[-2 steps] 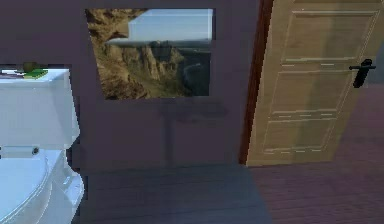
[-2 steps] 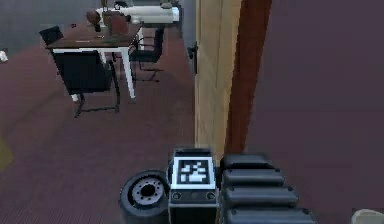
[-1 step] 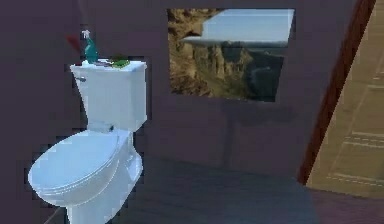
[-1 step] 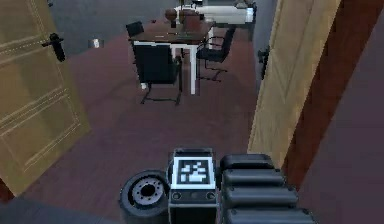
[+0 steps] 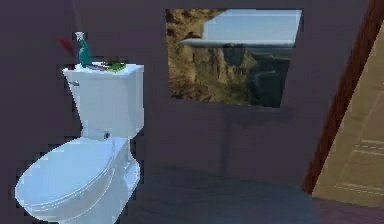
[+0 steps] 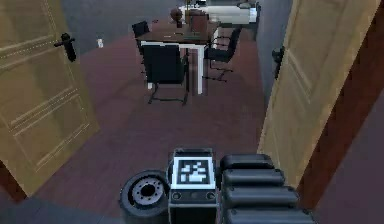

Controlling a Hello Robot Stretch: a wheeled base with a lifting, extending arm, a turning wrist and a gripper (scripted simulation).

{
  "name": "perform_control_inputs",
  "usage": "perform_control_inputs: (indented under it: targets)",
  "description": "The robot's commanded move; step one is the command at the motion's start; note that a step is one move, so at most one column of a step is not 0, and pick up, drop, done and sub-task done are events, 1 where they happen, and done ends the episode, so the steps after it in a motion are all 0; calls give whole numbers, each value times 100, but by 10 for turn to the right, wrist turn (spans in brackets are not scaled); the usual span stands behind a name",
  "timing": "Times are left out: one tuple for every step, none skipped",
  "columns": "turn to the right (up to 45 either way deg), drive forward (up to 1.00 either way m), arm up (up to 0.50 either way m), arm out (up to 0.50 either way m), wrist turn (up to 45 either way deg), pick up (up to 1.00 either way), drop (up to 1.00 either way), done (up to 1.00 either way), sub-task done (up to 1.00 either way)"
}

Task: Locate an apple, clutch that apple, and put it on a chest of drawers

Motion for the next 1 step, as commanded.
perform_control_inputs:
  targets:
    - [450,0,0,0,0,0,0,0,0]
